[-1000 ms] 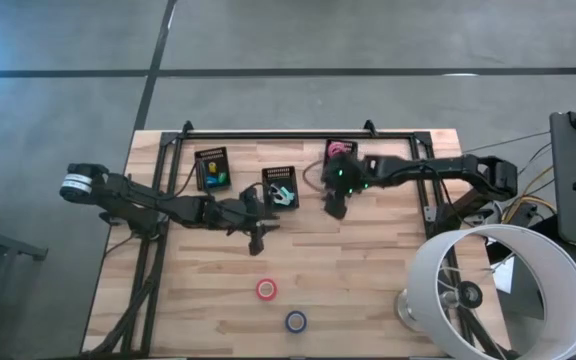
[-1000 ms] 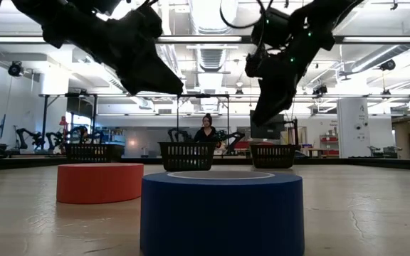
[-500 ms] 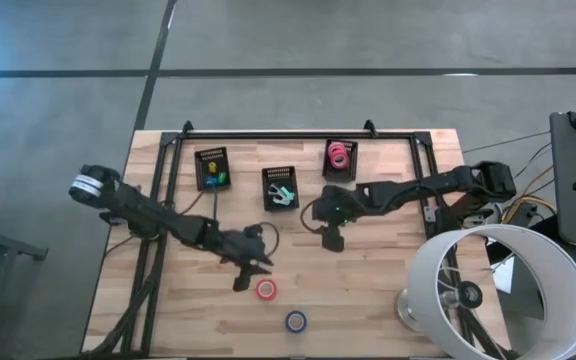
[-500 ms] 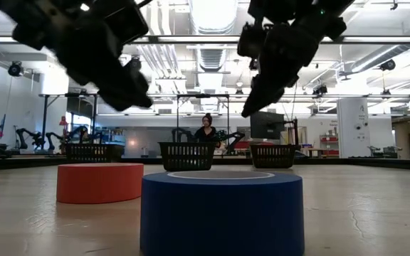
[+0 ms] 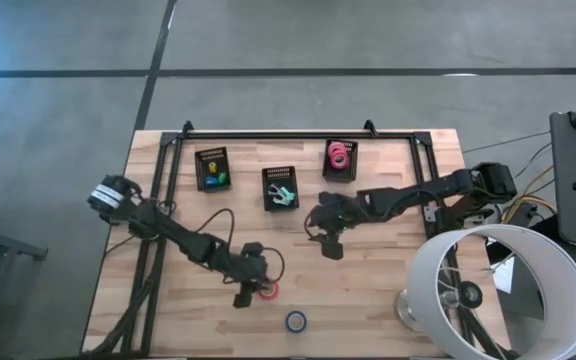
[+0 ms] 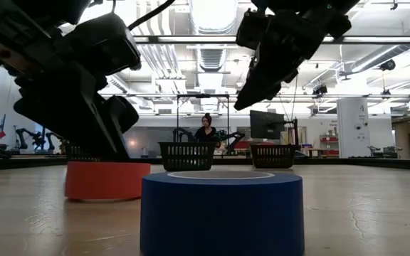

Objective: Pick and place Stapler, Stapler remover, tape
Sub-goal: Put the orange tape into the right black bin

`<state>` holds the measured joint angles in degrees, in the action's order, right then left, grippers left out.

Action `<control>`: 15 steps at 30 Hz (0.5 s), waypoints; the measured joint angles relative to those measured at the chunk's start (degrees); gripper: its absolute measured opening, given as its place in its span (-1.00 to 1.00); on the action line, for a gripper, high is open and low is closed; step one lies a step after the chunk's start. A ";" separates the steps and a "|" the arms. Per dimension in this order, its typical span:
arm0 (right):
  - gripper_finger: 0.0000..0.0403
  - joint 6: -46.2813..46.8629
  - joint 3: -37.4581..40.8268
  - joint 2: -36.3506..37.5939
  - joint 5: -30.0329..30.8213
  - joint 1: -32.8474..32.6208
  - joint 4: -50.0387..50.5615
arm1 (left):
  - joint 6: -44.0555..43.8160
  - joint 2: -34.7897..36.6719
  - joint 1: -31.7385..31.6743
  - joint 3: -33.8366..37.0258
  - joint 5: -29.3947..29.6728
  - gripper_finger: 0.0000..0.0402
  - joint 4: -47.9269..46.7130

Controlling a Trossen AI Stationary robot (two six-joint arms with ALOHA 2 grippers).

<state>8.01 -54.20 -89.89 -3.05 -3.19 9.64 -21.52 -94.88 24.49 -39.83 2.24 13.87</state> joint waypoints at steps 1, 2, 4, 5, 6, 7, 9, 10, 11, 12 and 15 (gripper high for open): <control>-0.04 0.00 0.12 0.00 -0.02 -0.17 0.02 | -0.03 -0.11 0.01 0.00 0.81 -0.51 0.05; -0.04 -0.02 0.16 0.00 -0.04 -0.31 0.12 | -0.02 0.01 0.03 0.00 1.39 -0.52 0.11; -0.04 -0.04 0.37 0.00 -0.05 -0.56 0.75 | 0.21 0.69 0.02 0.06 1.93 -0.53 0.11; -0.04 -0.32 0.38 0.00 -0.05 -0.58 0.84 | 0.22 1.19 -0.02 0.15 2.42 -0.53 -0.08; -0.04 -0.83 0.38 0.00 -0.06 -0.58 0.76 | 0.19 1.76 -0.04 0.20 2.77 -0.53 -0.16; -0.04 -1.45 0.38 0.00 -0.07 -0.58 0.70 | 0.12 2.38 -0.06 0.22 2.93 -0.52 -0.15; -0.04 -2.40 0.38 0.00 -0.07 -0.57 0.71 | 0.12 3.30 -0.07 0.04 4.77 -0.51 0.16; -0.04 -2.43 0.38 0.00 -0.08 -0.56 0.72 | 0.09 3.40 -0.03 -0.12 5.86 -0.49 0.27; -0.04 -2.42 0.38 0.00 -0.08 -0.56 0.75 | 0.04 3.40 -0.02 -0.20 6.59 -0.47 0.09; -0.04 -2.43 0.38 0.00 -0.08 -0.56 0.73 | 0.04 3.34 0.00 -0.22 6.91 -0.45 -0.44; -0.04 -2.53 0.38 0.00 -0.08 -0.56 0.73 | -0.07 3.18 0.00 -0.22 7.02 -0.38 -0.95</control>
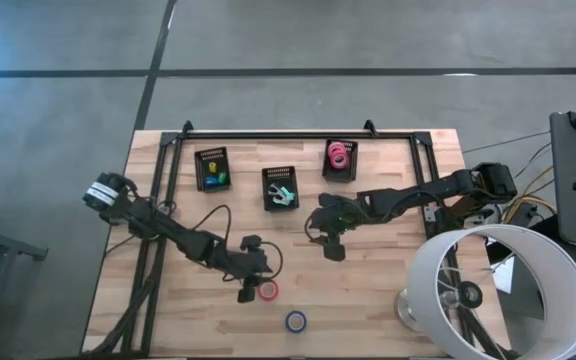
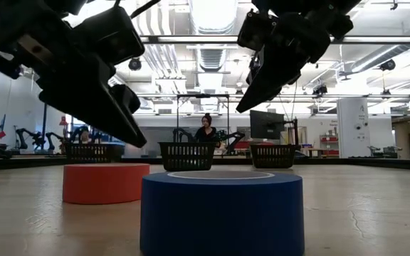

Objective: Pick and place Stapler, Stapler remover, tape
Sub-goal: Put the orange tape into the right black bin

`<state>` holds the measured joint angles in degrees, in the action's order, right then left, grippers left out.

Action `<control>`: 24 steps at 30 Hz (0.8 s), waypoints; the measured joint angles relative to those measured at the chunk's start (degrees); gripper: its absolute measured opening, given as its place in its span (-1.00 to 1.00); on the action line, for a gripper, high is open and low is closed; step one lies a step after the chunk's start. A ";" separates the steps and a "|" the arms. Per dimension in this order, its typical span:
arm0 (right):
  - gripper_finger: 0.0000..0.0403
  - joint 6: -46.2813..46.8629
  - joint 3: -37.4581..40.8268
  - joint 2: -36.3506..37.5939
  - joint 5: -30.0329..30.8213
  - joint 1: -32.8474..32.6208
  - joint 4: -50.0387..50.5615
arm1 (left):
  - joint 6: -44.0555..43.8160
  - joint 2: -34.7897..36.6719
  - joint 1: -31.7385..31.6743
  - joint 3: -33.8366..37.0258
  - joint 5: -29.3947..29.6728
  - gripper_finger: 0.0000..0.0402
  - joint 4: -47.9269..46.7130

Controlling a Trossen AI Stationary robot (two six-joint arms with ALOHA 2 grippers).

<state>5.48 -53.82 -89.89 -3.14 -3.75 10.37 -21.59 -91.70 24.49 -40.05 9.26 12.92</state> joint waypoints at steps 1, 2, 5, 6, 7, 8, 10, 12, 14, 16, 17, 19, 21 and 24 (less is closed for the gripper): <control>-0.04 0.06 0.00 0.00 0.00 0.00 0.00 | -0.28 0.00 0.11 0.00 0.06 -0.35 -0.46; -0.04 0.03 0.00 0.00 -0.02 0.00 -0.02 | -0.66 0.00 0.25 0.00 0.02 -0.32 -1.04; -0.04 -0.10 0.00 0.00 -0.04 0.00 0.02 | -1.04 -0.02 0.78 0.00 -0.18 -0.25 -2.41; -0.04 -0.11 0.00 0.00 -0.04 0.00 0.01 | -1.06 -0.02 0.92 0.00 -0.18 -0.23 -2.61; -0.04 -0.11 -0.02 0.00 -0.04 0.00 0.00 | -1.10 -0.05 1.04 0.00 -0.19 -0.22 -2.68; -0.04 -0.11 -0.01 0.00 -0.06 0.00 0.00 | -1.34 -0.22 1.20 0.00 -0.18 -0.21 -2.57; -0.04 -0.10 -0.02 0.00 -0.07 0.00 0.01 | -2.05 -0.64 1.37 0.00 -0.23 -0.21 -2.47; -0.04 -0.05 -0.02 0.00 -0.09 0.02 -0.04 | -2.87 -1.35 1.48 0.00 -0.26 -0.21 -2.47; -0.04 -0.08 -0.02 0.00 -0.09 0.02 -0.08 | -3.54 -2.39 1.48 0.00 -0.30 -0.21 -2.35; -0.04 -0.04 -0.02 0.00 -0.07 0.02 -0.30 | -4.11 -3.45 1.48 -0.11 -0.38 -0.21 -1.57; -0.04 0.10 -0.02 0.00 -0.07 0.02 -0.42 | -4.16 -3.97 1.48 -0.18 -0.38 -0.22 -1.06; -0.04 0.11 -0.02 0.00 -0.04 0.02 -0.73 | -3.86 -4.80 1.48 -0.48 -0.16 -0.23 -0.57; -0.04 0.11 -0.02 0.00 0.00 0.02 -1.09 | -2.38 -5.12 1.48 -0.93 0.08 -0.27 -0.63; -0.04 0.11 -0.02 0.00 0.04 0.02 -2.03 | 0.39 -5.00 1.50 -1.36 0.13 -0.41 -1.05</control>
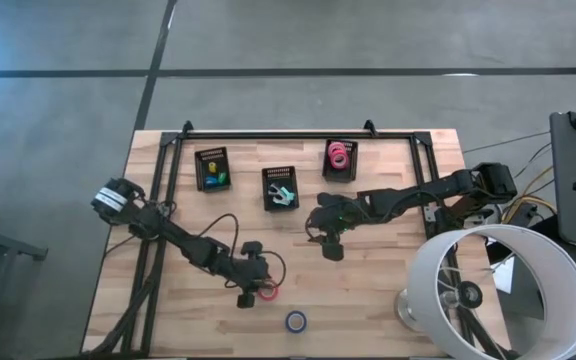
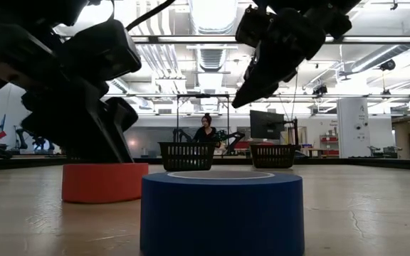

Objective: Pick and place Stapler, Stapler remover, tape
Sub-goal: Put the orange tape into the right black bin

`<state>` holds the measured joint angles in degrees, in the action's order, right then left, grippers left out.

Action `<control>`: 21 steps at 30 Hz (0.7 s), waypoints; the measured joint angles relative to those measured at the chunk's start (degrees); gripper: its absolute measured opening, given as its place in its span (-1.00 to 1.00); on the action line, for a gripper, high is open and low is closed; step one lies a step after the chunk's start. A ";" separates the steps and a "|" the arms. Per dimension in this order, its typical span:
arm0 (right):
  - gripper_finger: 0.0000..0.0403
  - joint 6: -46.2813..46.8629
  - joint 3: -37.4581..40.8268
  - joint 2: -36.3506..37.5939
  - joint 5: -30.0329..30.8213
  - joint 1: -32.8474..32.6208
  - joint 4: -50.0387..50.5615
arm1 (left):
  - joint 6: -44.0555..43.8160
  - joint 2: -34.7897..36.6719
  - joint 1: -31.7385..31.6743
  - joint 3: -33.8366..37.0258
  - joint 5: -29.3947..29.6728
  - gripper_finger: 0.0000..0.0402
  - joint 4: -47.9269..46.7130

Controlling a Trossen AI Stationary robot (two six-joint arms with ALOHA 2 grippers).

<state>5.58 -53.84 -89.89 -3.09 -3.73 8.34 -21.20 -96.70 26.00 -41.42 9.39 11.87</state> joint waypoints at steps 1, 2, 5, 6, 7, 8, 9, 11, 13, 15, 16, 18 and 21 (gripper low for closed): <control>-0.04 0.00 0.00 0.00 0.02 0.00 -0.38 | 0.28 0.11 -0.02 -0.17 0.11 -0.48 -0.19; -0.04 0.00 -0.02 0.00 0.02 0.02 -0.66 | 0.60 0.13 -0.08 -0.33 0.21 -0.56 -0.33; -0.04 0.00 -0.02 0.00 0.04 0.02 -0.89 | 1.68 0.13 -0.41 -1.05 0.51 -0.79 -0.52; -0.04 0.00 -0.02 0.00 0.04 0.02 -0.91 | 1.69 0.13 -0.56 -1.26 0.73 -0.83 -0.58; -0.04 0.00 -0.02 0.00 0.04 0.02 -1.03 | 1.71 0.13 -0.72 -1.50 1.33 -0.84 -0.95; -0.04 0.00 -0.02 0.00 0.04 0.02 -1.10 | 1.74 0.13 -0.90 -1.68 2.22 -0.84 -1.21; -0.04 0.00 -0.02 0.00 0.04 0.02 -1.15 | 1.84 0.13 -1.05 -1.92 3.58 -0.84 -1.46; -0.04 -0.02 -0.02 0.00 0.04 0.02 -1.49 | 2.75 0.21 -1.39 -2.53 8.23 -0.84 -1.83; -0.04 0.00 -0.02 0.00 0.07 0.02 -2.03 | 4.52 0.27 -1.70 -3.44 13.65 -0.83 -1.80; -0.04 1.00 -0.02 0.00 0.08 0.02 -2.99 | 6.65 0.30 -2.10 -4.42 19.50 -0.80 -1.79; -0.04 2.20 -0.02 0.00 0.09 0.02 -3.76 | 7.62 0.30 -2.35 -4.94 22.78 -0.78 -1.81; -0.04 5.47 -0.02 0.00 0.13 0.02 -5.61 | 10.27 0.30 -2.78 -6.22 28.87 -0.77 -1.81; -0.04 9.37 -0.02 -0.24 0.24 0.22 -8.75 | 15.73 0.32 -3.17 -8.63 37.68 -0.76 -1.72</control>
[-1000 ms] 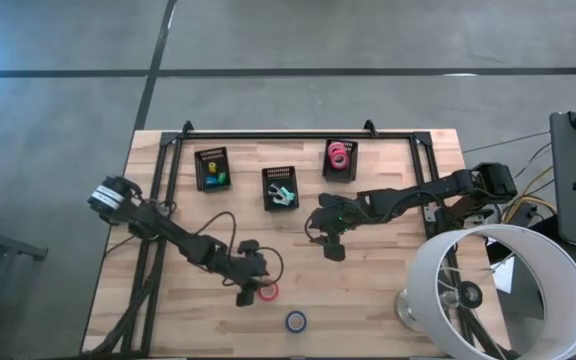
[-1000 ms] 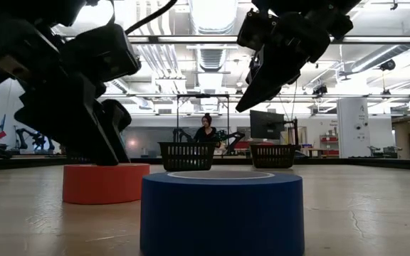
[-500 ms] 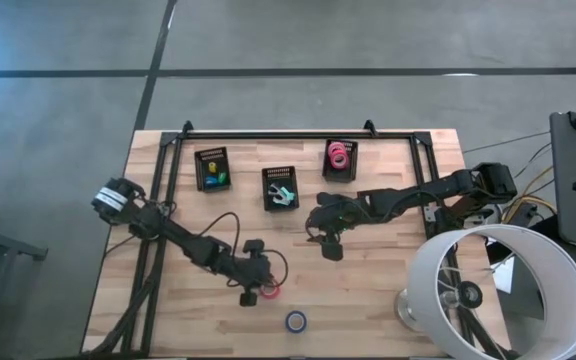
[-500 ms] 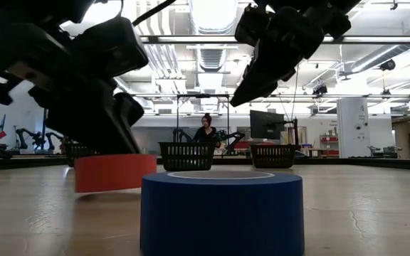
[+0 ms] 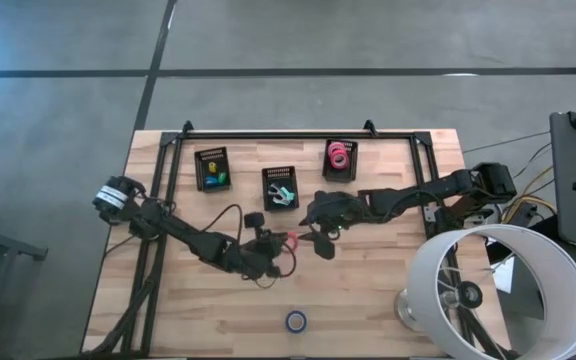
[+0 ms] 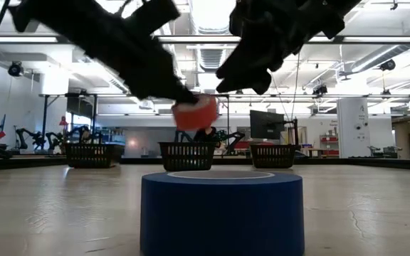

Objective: Pick and place Stapler, Stapler remover, tape
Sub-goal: Put the orange tape into the right black bin

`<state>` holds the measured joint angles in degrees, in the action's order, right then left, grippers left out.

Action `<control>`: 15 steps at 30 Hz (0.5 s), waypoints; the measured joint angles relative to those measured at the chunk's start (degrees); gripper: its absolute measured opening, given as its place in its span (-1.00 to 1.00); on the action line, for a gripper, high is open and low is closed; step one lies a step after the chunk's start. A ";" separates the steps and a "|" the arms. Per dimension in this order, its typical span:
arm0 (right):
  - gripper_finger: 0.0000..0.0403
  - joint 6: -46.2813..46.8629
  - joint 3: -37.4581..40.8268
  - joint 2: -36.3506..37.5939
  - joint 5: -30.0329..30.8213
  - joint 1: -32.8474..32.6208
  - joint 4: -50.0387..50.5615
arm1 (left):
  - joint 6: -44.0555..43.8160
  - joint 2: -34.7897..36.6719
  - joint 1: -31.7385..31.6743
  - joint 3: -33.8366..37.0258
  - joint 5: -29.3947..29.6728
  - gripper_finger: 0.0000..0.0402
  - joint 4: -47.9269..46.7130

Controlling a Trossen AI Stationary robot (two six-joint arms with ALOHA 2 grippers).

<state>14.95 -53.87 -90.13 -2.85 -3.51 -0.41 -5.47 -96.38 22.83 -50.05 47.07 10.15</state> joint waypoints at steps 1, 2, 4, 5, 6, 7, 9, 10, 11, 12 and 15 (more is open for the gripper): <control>-0.04 1.10 0.00 -0.02 0.00 0.13 -0.69 | 1.97 0.00 -0.06 -0.81 2.55 -0.77 0.08; -0.04 2.36 0.00 -0.02 0.06 0.28 -1.37 | 3.85 0.00 -0.13 -1.58 5.10 -0.77 0.15; -0.04 4.67 -0.02 -0.02 1.02 0.49 -2.17 | 6.44 0.00 -0.21 -2.96 9.99 -0.77 0.23; -0.04 5.50 -0.02 -0.02 2.20 0.53 -2.17 | 7.44 0.00 -0.22 -3.57 12.15 -0.77 0.19; -0.04 5.94 -0.05 -0.02 3.81 0.53 -2.09 | 8.31 0.03 -0.23 -4.08 13.80 -0.77 0.22; -0.04 6.13 -0.20 -0.02 5.41 0.53 -2.05 | 8.93 0.05 -0.27 -4.47 14.94 -0.77 0.17; -0.04 6.11 -0.64 0.04 7.59 0.53 -2.20 | 9.48 0.05 -0.38 -5.02 16.29 -0.77 -0.10; -0.04 6.13 -0.84 0.04 7.66 0.60 -2.26 | 9.60 0.05 -0.40 -5.25 16.59 -0.77 -0.07; -0.04 6.10 -0.97 0.04 7.61 0.61 -2.27 | 9.63 0.05 -0.50 -5.32 16.99 -0.77 -0.07; -0.04 6.11 -1.08 0.04 7.56 0.61 -2.26 | 9.64 0.05 -0.60 -5.38 17.36 -0.77 -0.03; -0.04 6.11 -1.25 0.04 7.57 0.57 -2.45 | 9.58 0.05 -0.77 -5.38 17.53 -0.77 0.35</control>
<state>21.06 -55.11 -90.08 4.72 -2.94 -2.85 4.11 -96.33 22.06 -55.43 64.60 10.50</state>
